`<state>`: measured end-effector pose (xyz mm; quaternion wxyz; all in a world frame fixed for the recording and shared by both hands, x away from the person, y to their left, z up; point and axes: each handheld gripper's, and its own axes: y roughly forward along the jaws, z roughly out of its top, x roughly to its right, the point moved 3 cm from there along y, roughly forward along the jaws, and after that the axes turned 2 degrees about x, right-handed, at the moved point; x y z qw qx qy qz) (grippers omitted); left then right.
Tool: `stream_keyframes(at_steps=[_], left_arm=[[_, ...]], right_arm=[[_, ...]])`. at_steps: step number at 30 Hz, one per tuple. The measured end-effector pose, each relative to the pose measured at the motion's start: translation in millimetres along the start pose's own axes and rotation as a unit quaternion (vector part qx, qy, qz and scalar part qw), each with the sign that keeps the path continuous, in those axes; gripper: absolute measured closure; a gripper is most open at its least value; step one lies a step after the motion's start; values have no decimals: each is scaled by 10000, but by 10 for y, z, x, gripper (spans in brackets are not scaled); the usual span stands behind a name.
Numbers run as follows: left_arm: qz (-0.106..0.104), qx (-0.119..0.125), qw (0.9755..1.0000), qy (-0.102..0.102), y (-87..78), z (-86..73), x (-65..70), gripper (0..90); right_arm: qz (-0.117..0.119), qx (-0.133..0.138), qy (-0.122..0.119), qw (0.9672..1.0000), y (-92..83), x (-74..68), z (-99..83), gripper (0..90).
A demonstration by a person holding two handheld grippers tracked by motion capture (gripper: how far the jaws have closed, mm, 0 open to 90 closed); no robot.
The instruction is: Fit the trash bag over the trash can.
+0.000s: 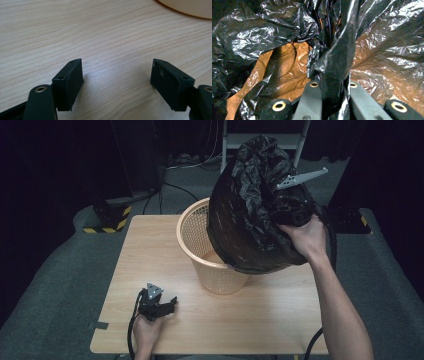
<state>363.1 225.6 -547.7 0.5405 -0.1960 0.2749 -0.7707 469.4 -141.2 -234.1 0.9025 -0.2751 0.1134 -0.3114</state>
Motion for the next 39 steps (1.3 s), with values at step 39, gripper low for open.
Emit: stream_keyframes(at_steps=[39], left_arm=[[-7, -11, 10000, -2, -1, 0, -2, 262]], right_arm=[[294, -261, -223, 9990, 455, -227, 229, 892]])
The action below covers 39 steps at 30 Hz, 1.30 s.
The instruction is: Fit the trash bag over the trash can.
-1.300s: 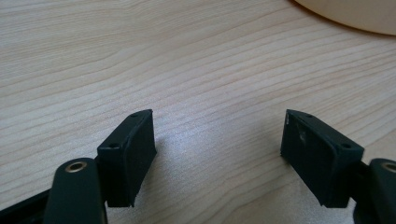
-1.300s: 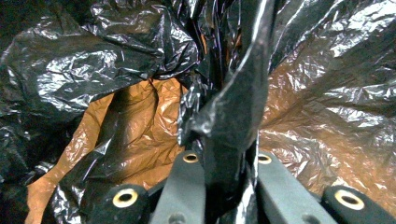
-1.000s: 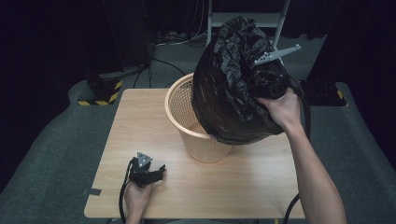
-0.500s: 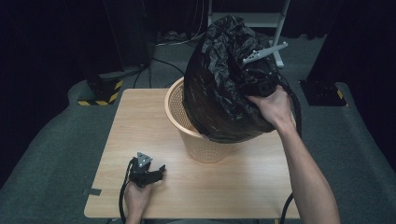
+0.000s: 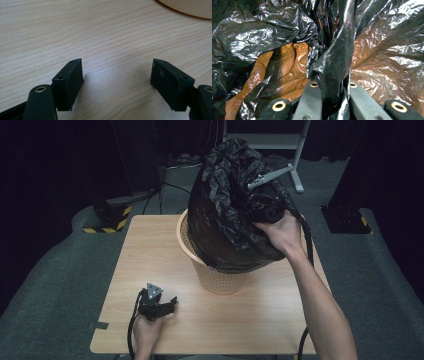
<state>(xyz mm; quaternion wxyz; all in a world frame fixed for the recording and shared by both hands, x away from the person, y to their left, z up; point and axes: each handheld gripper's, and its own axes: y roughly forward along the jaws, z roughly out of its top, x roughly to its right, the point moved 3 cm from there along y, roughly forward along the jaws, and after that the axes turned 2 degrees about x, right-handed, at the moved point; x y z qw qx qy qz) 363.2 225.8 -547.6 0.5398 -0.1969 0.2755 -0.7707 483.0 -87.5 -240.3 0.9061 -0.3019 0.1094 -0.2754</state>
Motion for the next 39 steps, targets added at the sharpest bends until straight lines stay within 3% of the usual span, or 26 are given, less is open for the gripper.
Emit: stream_keyframes(at_steps=[39], left_arm=[[13, 5, 10000, 1, 1, 2, -2, 262]], right_arm=[[170, -471, -106, 9987, 445, -141, 54, 892]])
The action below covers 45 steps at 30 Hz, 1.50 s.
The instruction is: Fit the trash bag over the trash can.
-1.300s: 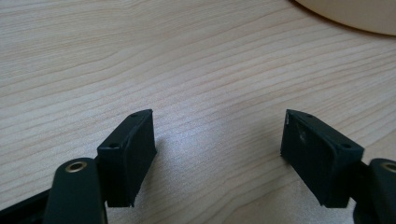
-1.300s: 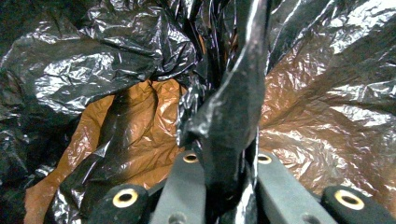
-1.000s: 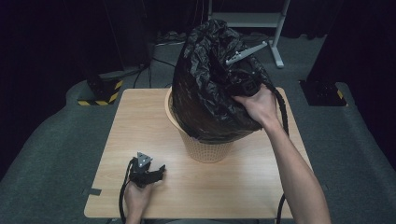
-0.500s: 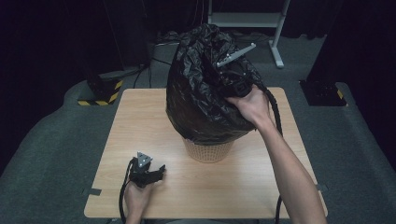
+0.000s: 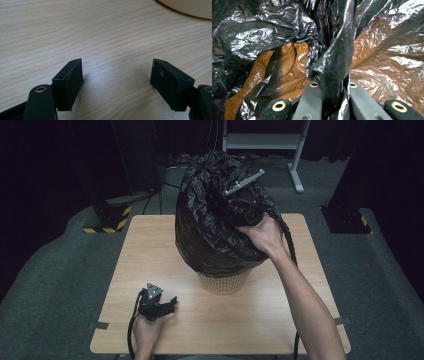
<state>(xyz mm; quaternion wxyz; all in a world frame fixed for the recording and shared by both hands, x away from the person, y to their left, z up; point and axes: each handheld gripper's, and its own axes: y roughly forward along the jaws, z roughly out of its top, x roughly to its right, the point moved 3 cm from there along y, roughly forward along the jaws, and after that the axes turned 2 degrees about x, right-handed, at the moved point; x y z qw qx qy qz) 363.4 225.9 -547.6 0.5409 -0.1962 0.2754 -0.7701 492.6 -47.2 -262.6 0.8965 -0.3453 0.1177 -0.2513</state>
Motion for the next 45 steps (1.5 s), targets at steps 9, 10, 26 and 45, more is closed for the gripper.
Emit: stream_keyframes(at_steps=[9, 10, 26, 45], left_arm=[[2, -3, 10000, 1, 0, 0, 0, 262], [2, -3, 10000, 2, 0, 0, 0, 262], [2, -8, 10000, -4, -1, 1, 0, 263], [-3, -1, 10000, -13, 0, -1, 1, 263]], right_arm=[[-25, -167, 17, 9999, 102, 12, -18, 892], [-34, -191, 8, 9998, 116, 17, -23, 891], [-57, -430, -10, 9991, 229, 20, -76, 891], [3, -623, 6, 9981, 322, 18, -146, 884]])
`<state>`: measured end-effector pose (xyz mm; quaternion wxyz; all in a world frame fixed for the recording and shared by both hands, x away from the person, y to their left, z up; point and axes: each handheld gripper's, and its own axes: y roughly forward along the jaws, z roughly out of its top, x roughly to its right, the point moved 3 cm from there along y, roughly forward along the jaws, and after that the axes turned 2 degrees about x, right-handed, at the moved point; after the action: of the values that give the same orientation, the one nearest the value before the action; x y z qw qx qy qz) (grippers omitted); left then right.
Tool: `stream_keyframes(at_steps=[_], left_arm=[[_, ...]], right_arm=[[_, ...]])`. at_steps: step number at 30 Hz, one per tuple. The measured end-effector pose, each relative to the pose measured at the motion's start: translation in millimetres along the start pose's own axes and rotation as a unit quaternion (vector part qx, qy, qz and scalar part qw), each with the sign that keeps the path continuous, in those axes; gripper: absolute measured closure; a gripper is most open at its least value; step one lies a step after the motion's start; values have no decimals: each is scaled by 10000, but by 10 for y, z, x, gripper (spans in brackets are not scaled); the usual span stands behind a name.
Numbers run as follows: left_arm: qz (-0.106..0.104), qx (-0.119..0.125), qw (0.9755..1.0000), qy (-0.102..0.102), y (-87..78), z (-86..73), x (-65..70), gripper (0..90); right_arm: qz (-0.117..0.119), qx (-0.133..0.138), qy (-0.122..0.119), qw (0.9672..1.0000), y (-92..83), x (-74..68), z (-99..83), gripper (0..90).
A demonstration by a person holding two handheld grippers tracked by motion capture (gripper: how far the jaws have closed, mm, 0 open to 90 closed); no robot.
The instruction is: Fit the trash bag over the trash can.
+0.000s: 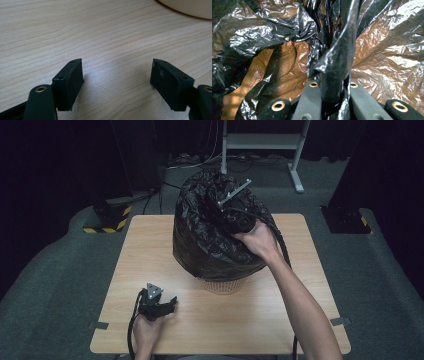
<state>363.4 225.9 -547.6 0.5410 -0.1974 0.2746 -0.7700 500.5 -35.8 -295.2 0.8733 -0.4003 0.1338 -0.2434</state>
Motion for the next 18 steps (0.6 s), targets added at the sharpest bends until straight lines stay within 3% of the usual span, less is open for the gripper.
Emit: stream_keyframes(at_steps=[10, 18], left_arm=[[0, 1, 10000, -3, 0, 0, 0, 264], [-3, 2, 10000, -8, 0, 0, 0, 264]], right_arm=[[-14, -170, 14, 9999, 62, -11, -21, 873], [-29, -205, -51, 9998, 65, -12, -30, 802]])
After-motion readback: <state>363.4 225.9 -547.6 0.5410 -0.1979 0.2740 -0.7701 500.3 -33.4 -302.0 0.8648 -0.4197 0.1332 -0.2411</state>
